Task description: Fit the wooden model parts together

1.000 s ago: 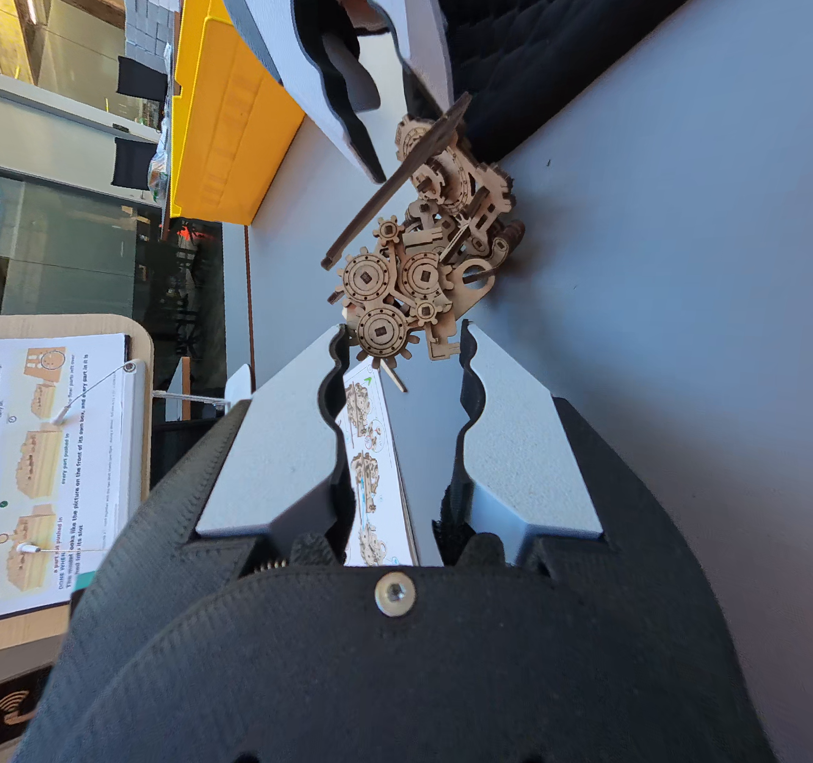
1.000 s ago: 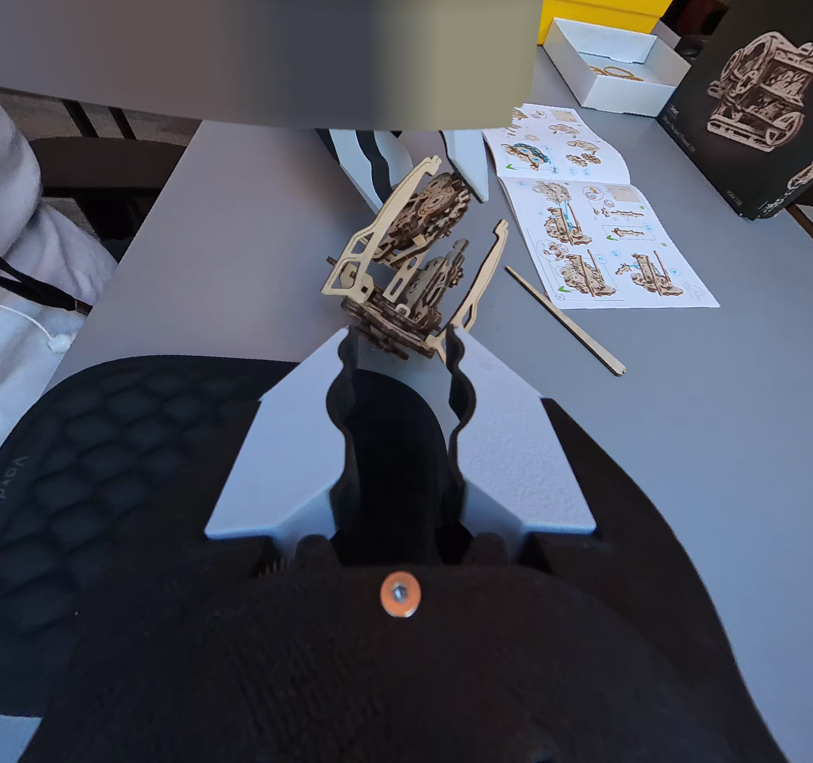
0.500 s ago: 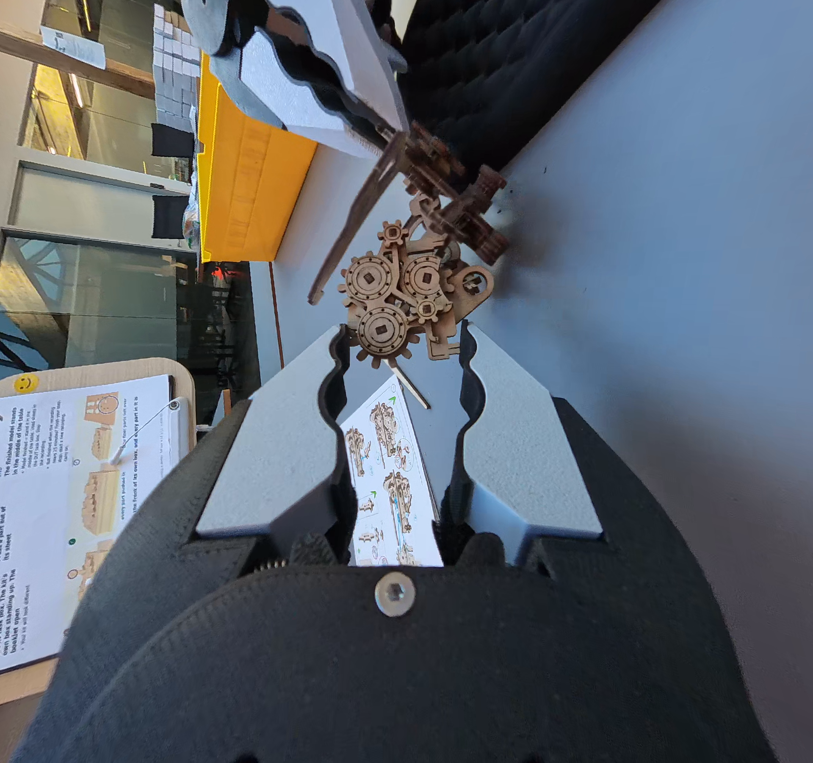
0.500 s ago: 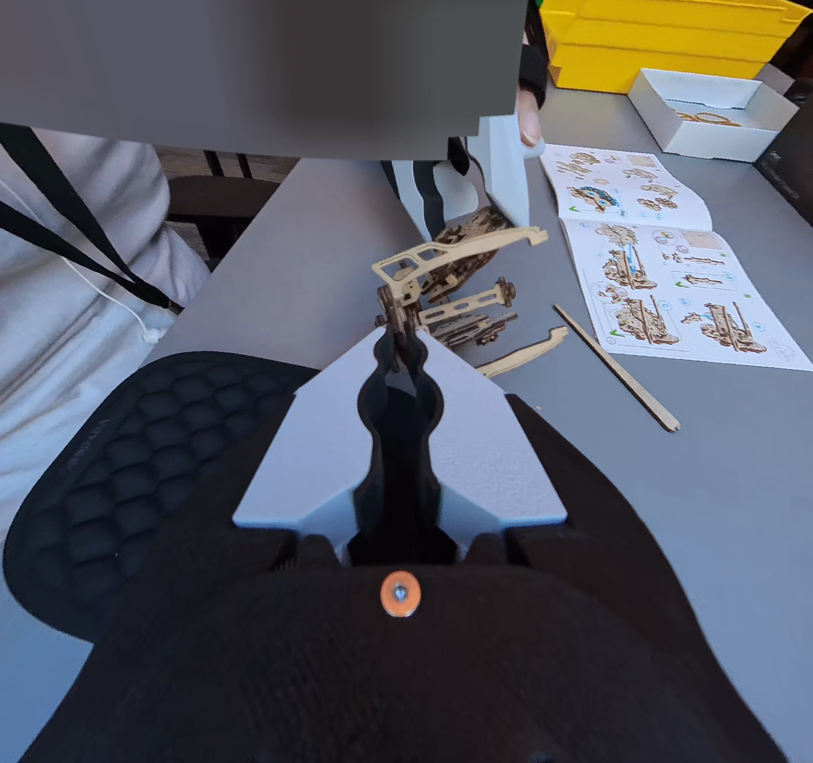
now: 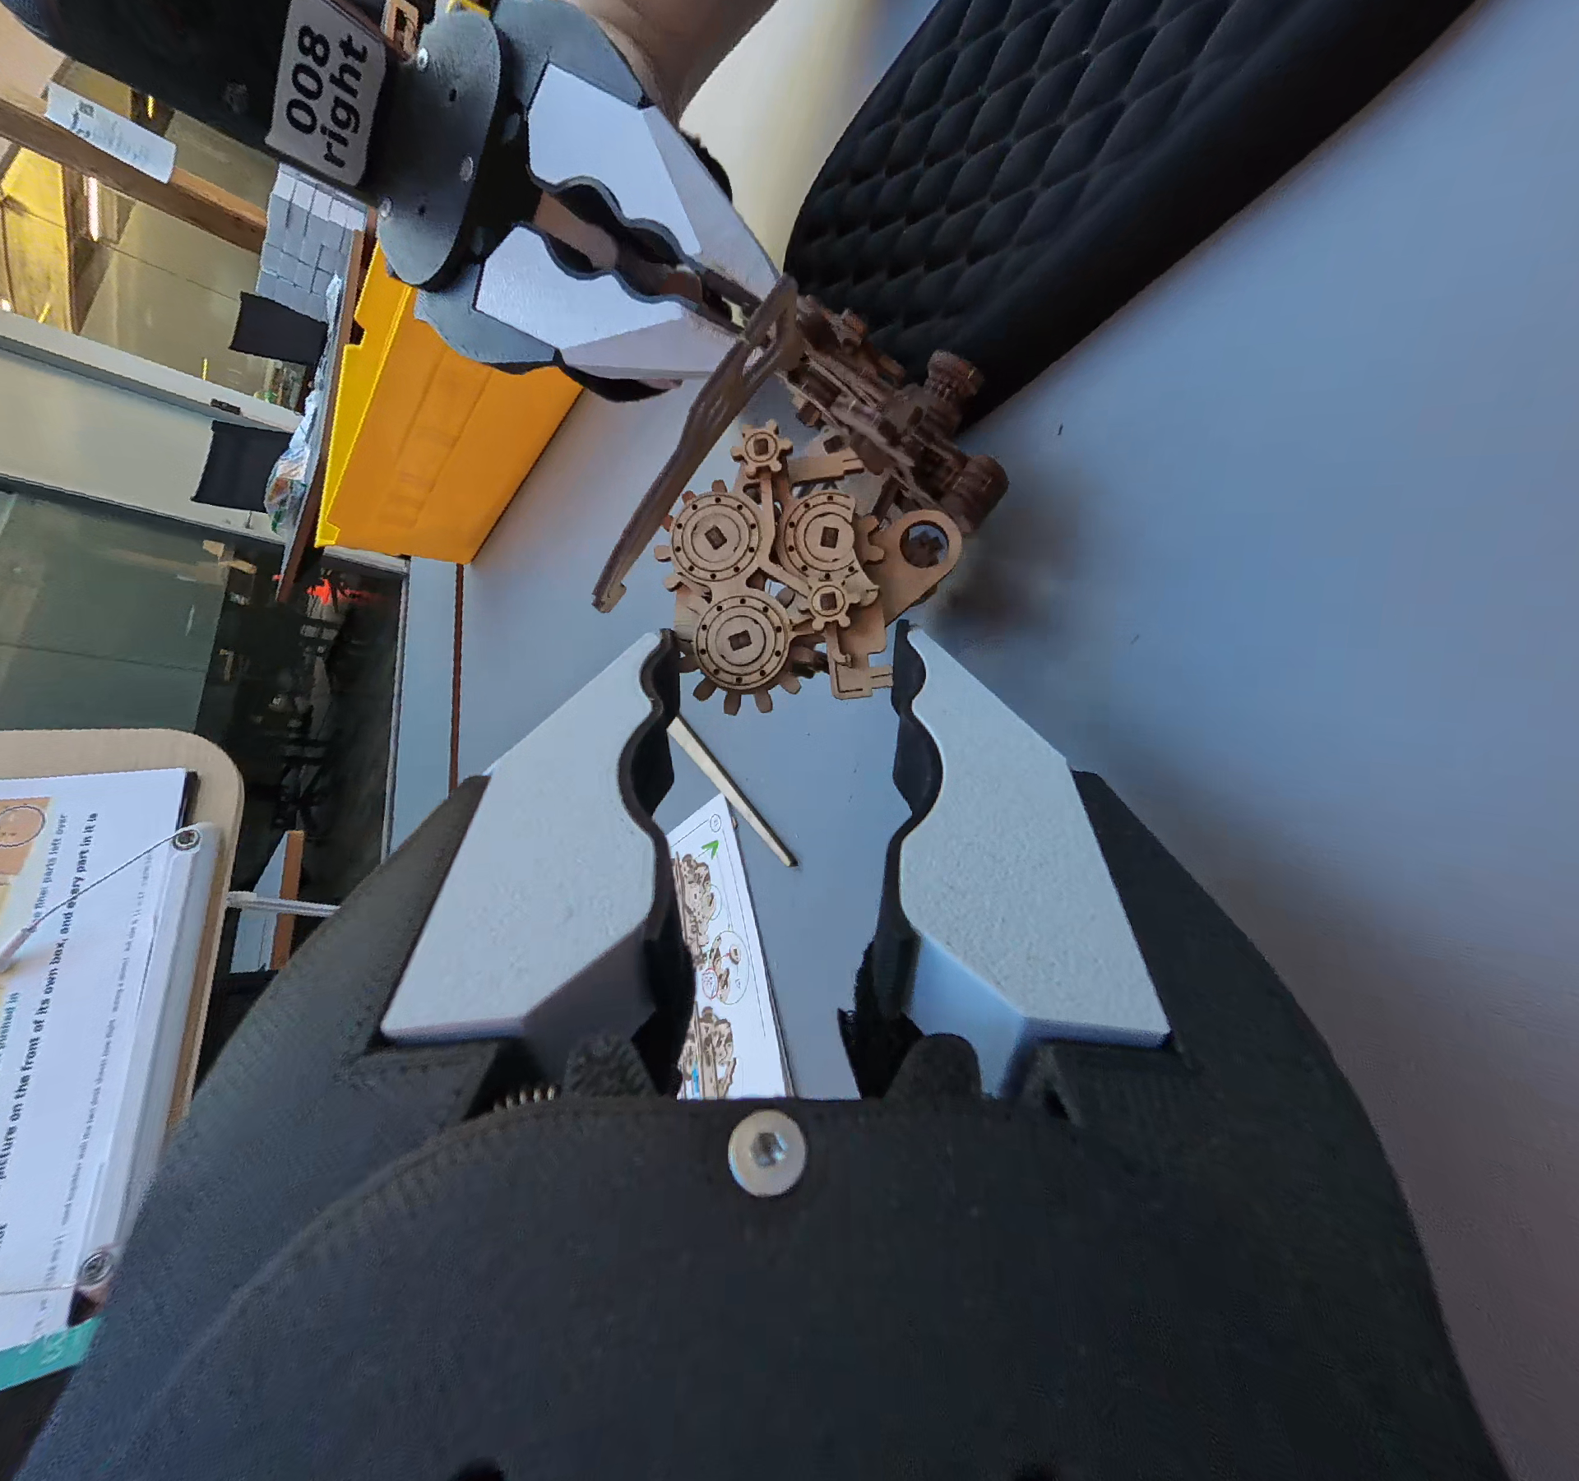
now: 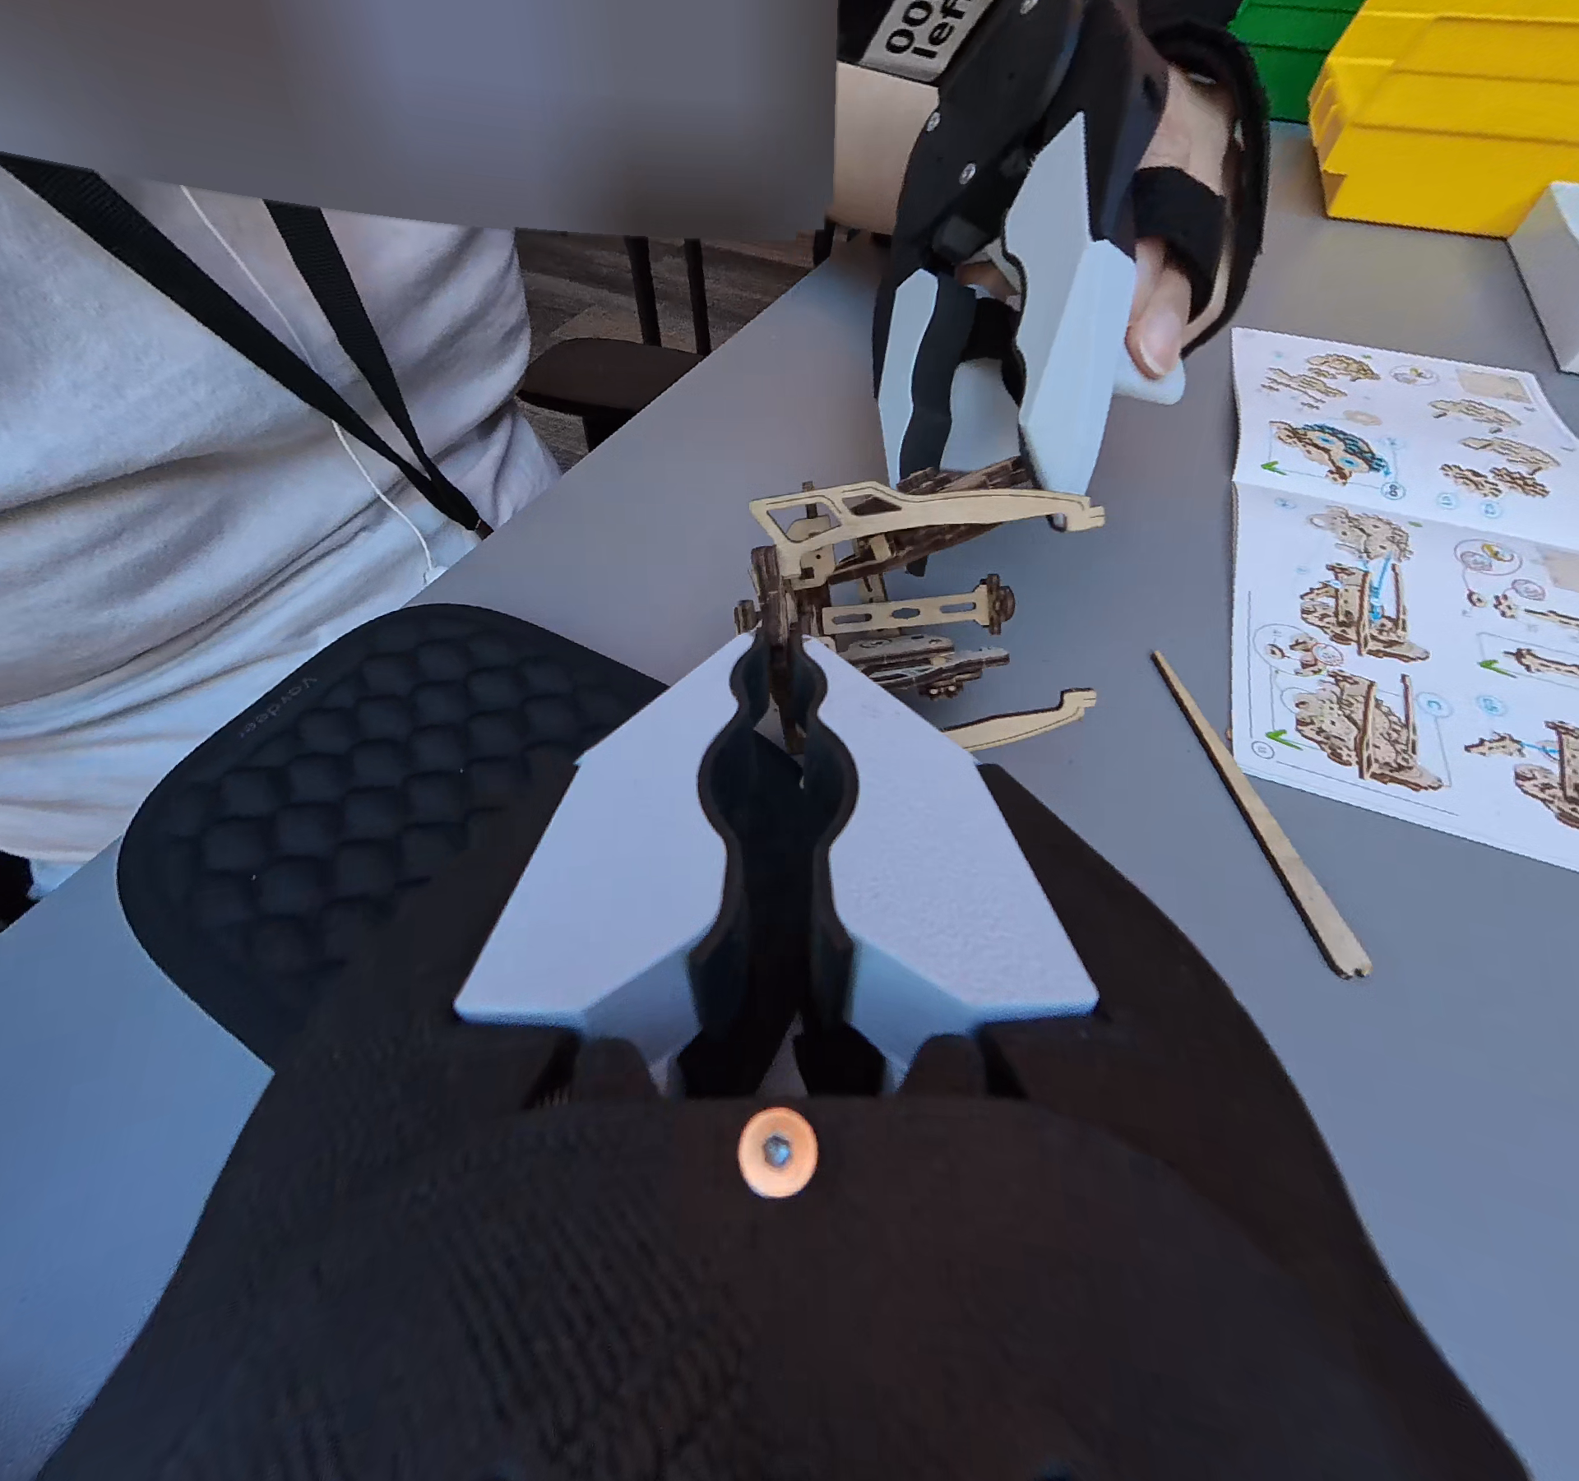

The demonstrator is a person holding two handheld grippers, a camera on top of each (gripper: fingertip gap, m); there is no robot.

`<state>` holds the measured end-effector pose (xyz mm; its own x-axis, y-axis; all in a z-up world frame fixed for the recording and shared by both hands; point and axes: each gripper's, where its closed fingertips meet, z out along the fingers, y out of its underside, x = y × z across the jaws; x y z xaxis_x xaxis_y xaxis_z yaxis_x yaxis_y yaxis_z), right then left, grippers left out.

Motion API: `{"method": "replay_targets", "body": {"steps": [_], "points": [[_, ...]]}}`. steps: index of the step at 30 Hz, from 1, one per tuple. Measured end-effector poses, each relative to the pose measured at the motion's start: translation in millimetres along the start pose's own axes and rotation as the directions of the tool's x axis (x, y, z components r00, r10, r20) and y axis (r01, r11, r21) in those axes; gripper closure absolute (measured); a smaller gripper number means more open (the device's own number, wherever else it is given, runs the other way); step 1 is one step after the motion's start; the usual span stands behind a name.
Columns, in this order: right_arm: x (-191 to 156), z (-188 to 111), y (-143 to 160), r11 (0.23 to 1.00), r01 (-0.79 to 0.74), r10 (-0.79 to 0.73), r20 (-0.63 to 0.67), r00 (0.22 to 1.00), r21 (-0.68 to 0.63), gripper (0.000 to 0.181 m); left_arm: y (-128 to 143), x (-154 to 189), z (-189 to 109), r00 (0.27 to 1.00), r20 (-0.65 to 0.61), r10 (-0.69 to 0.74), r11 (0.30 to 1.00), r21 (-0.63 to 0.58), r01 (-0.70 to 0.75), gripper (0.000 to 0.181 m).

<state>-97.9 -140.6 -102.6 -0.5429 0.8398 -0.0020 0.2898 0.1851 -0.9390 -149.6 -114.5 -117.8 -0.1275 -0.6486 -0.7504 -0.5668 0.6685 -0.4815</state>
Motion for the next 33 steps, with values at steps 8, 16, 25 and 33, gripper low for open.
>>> {"method": "replay_targets", "body": {"steps": [8, 16, 25, 33], "points": [[0.9, -0.9, -1.0, 0.997, 0.079, -0.078, 0.129, 0.989, 0.000, 0.180, -1.4, 4.6, 6.6, 0.998, -0.057, -0.035, 0.997, 0.073, 0.040, 0.132], [2.2, -1.5, -1.6, 0.995, 0.104, -0.101, 0.182, 0.978, -0.006, 0.180, -0.3, 7.9, 9.8, 0.990, -0.106, -0.094, 0.989, 0.104, 0.105, 0.132], [5.2, 0.7, -3.0, 0.998, 0.037, -0.029, 0.200, 0.979, -0.040, 0.179, 1.0, 8.3, 8.0, 0.989, -0.134, -0.068, 0.998, -0.003, 0.069, 0.132], [1.1, 4.2, -3.5, 0.998, 0.038, -0.027, 0.216, 0.976, -0.047, 0.179, -3.1, 9.1, 5.7, 0.992, -0.126, 0.028, 1.000, -0.004, -0.029, 0.132]]}}
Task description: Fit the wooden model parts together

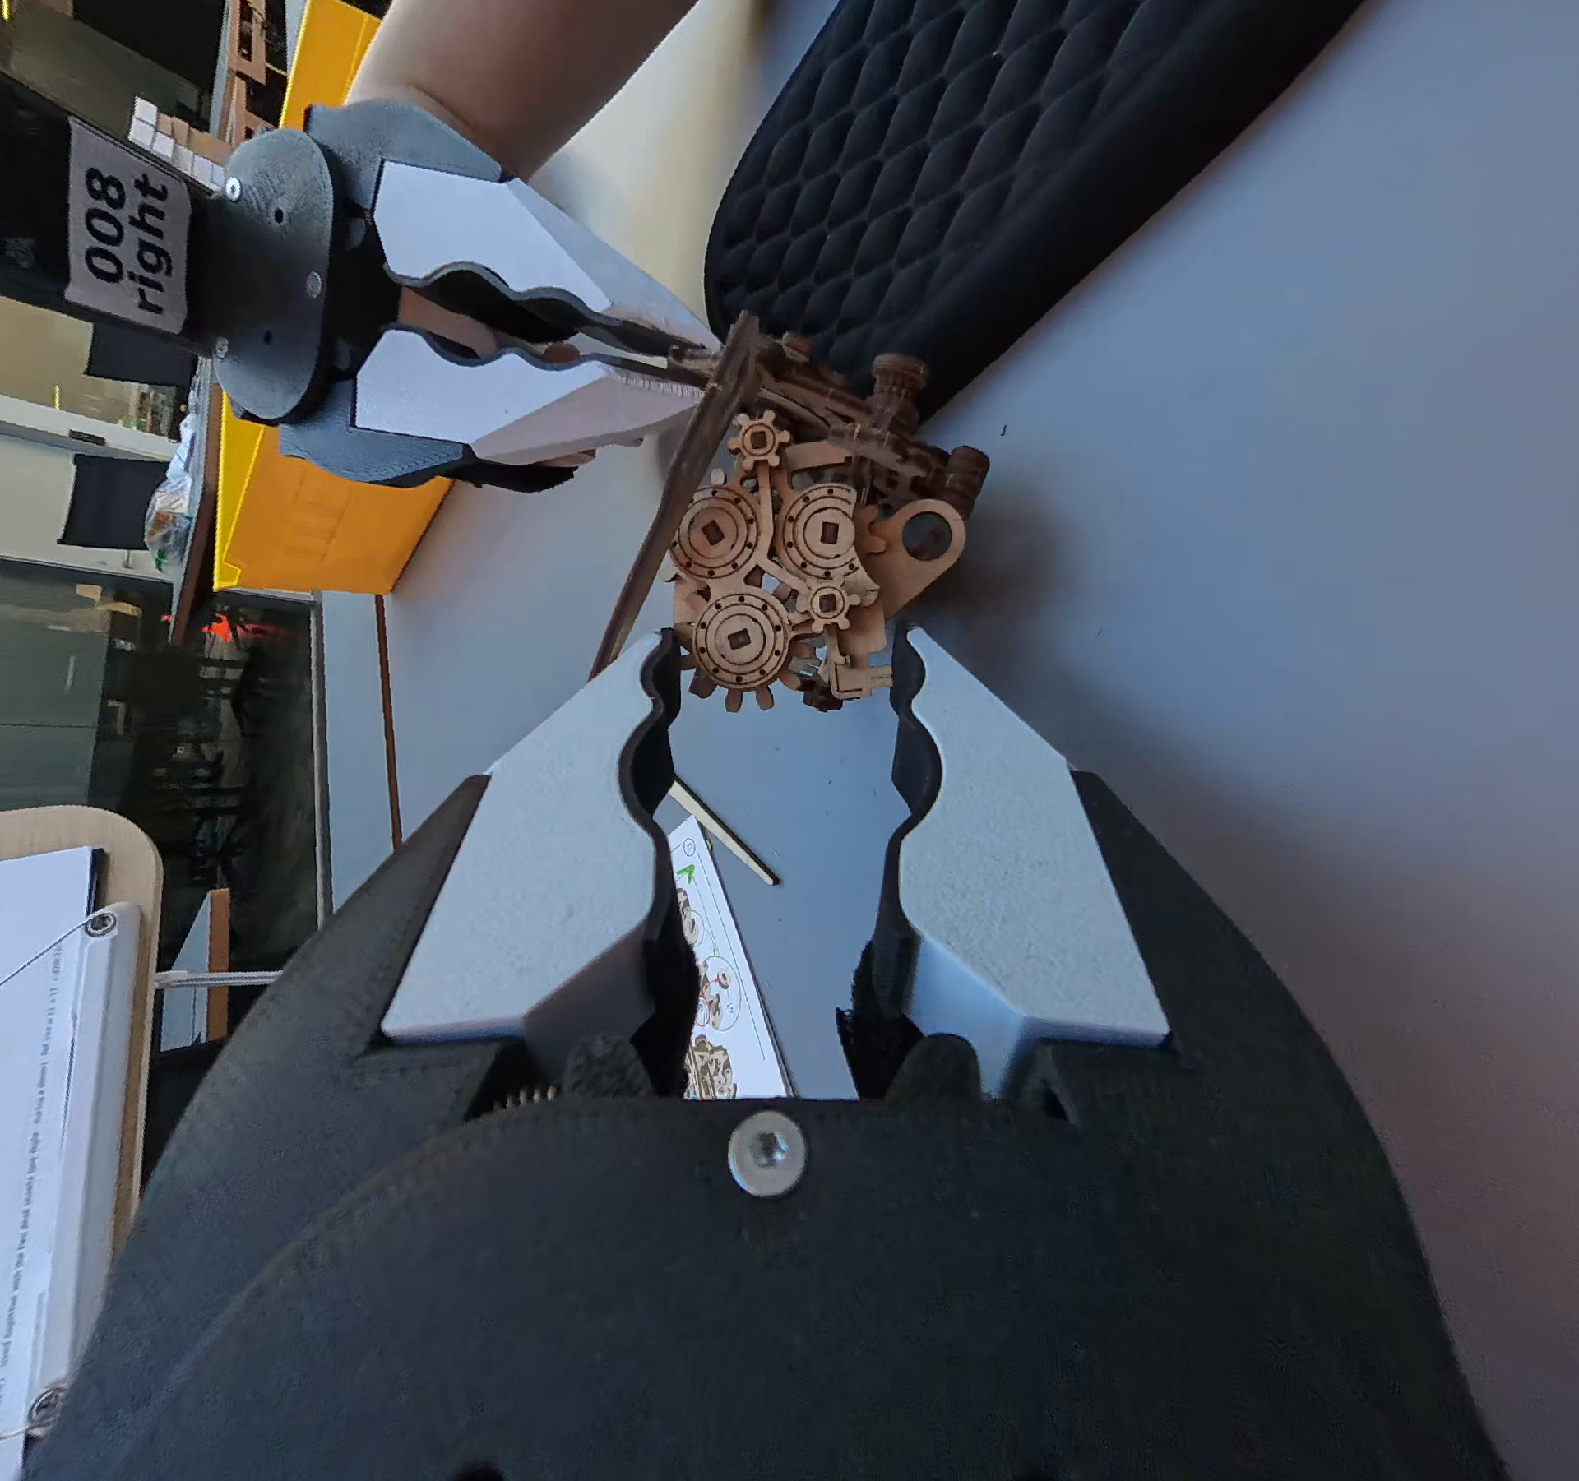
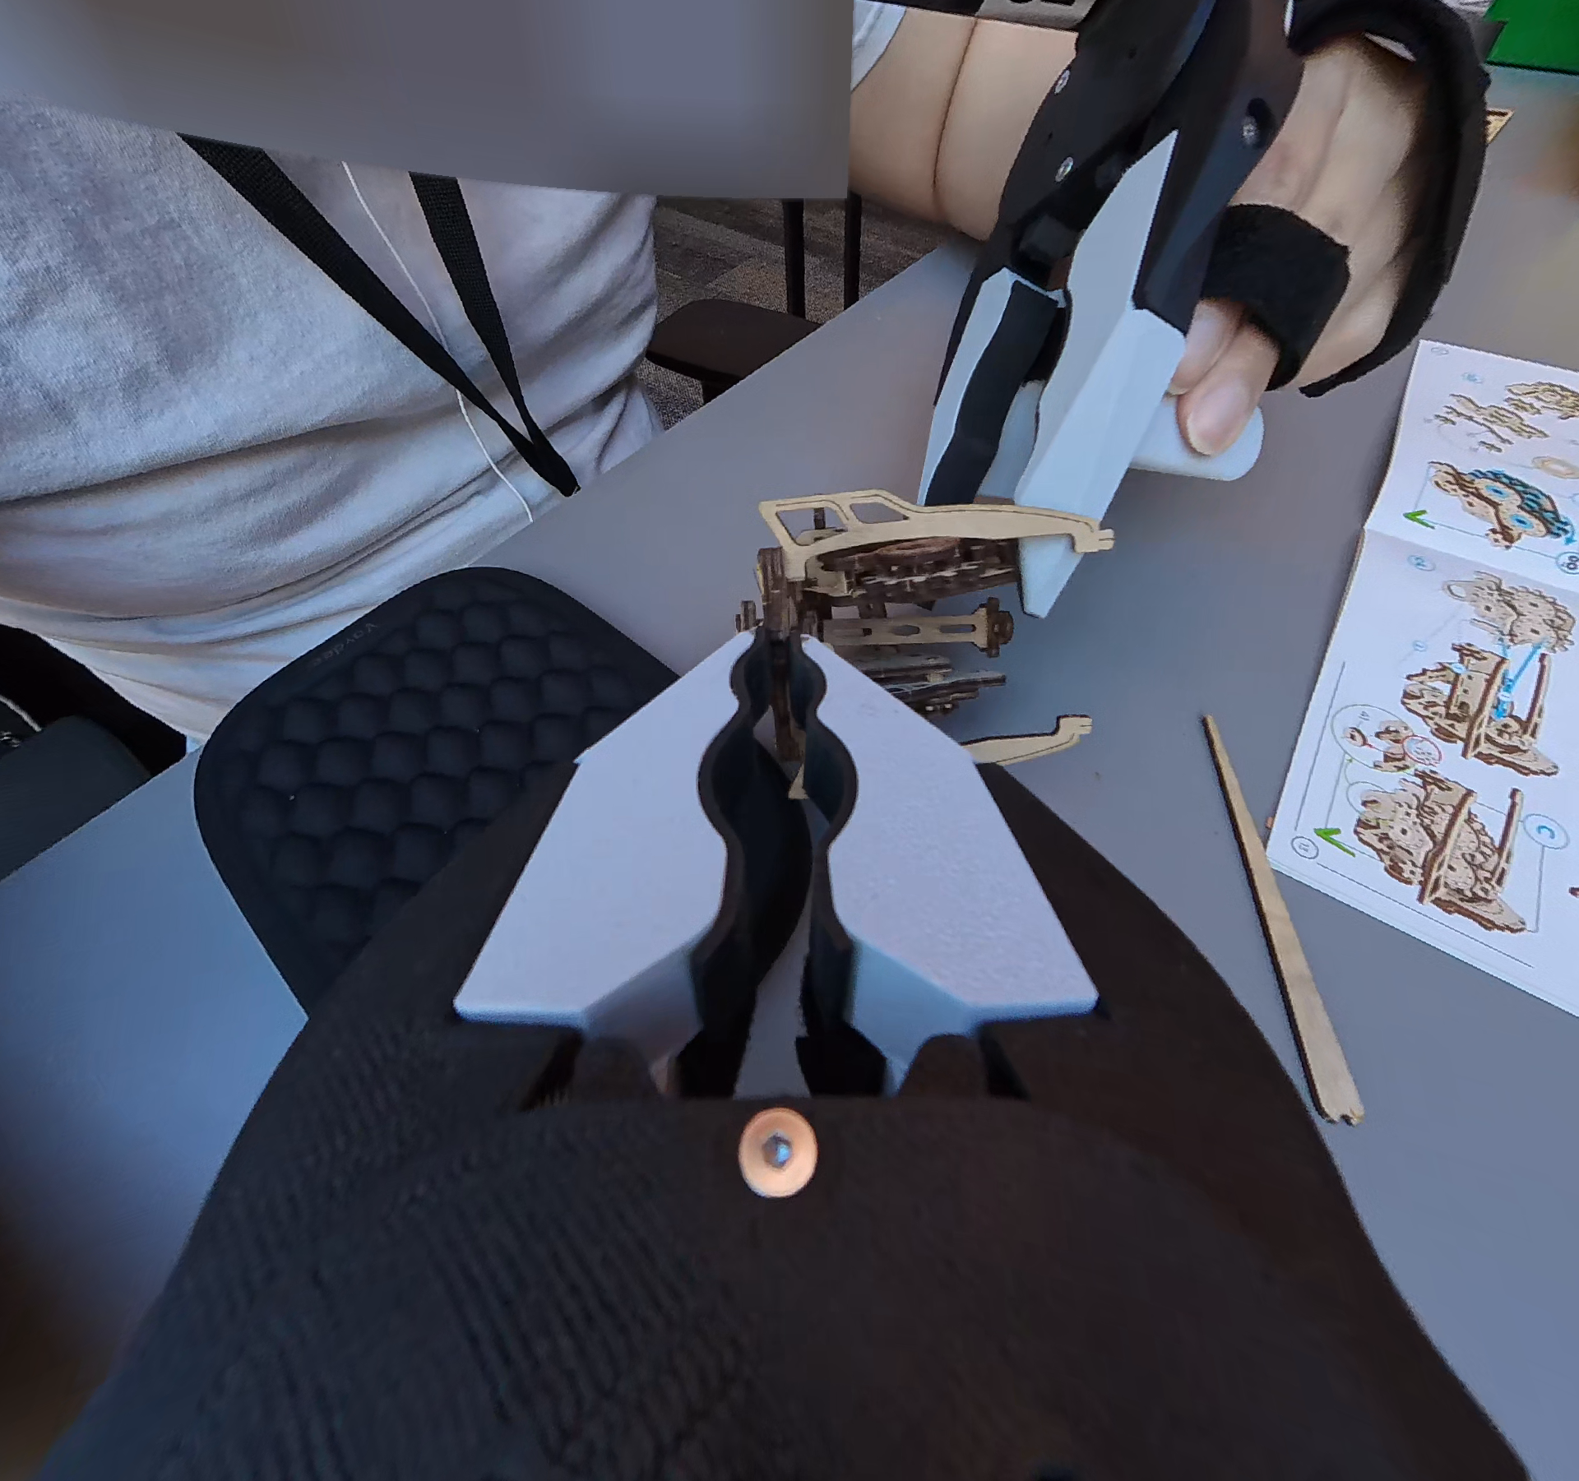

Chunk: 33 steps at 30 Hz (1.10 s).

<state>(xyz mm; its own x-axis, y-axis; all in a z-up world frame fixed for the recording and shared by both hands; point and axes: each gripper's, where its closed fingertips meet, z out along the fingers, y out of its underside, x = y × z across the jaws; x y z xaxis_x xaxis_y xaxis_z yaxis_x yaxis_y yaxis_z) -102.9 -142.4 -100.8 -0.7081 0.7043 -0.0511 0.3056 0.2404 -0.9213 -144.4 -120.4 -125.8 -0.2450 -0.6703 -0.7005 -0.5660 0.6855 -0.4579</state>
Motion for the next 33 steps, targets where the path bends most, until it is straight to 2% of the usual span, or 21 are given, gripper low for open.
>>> {"method": "replay_targets", "body": {"steps": [6, 11, 18, 22, 26, 30, 33], "points": [[-0.7, -1.0, 0.9, 1.000, -0.003, 0.003, 0.037, 0.999, 0.016, 0.179, -2.7, -0.2, 0.2, 1.000, -0.011, 0.003, 1.000, -0.001, -0.003, 0.132], [-0.4, -2.5, 2.0, 1.000, 0.005, -0.007, 0.066, 0.998, 0.019, 0.179, -4.1, 0.9, 0.6, 0.999, -0.010, -0.037, 0.998, 0.052, 0.037, 0.132], [0.6, -1.6, 1.0, 1.000, 0.005, -0.008, 0.124, 0.992, 0.026, 0.179, -0.4, 0.7, 1.4, 1.000, -0.005, -0.003, 1.000, 0.019, 0.003, 0.133], [7.7, -4.5, 0.6, 0.999, -0.041, 0.037, 0.107, 0.994, 0.034, 0.179, 8.4, -1.5, 3.1, 1.000, 0.014, -0.021, 0.999, -0.026, 0.021, 0.133], [17.9, -5.1, 1.0, 0.999, -0.050, 0.050, -0.020, 0.999, 0.018, 0.155, 11.9, 2.6, 5.7, 1.000, 0.023, 0.002, 0.998, -0.061, -0.001, 0.133], [14.9, -10.2, -6.5, 1.000, -0.030, 0.031, -0.165, 0.986, 0.010, 0.149, 10.2, 3.9, 8.0, 0.999, 0.042, 0.013, 0.998, -0.059, -0.010, 0.133], [15.7, -13.4, -20.2, 0.999, -0.034, 0.027, -0.346, 0.938, -0.015, 0.138, 7.5, 3.1, 6.9, 0.999, 0.051, 0.006, 0.999, -0.042, -0.004, 0.133]]}}
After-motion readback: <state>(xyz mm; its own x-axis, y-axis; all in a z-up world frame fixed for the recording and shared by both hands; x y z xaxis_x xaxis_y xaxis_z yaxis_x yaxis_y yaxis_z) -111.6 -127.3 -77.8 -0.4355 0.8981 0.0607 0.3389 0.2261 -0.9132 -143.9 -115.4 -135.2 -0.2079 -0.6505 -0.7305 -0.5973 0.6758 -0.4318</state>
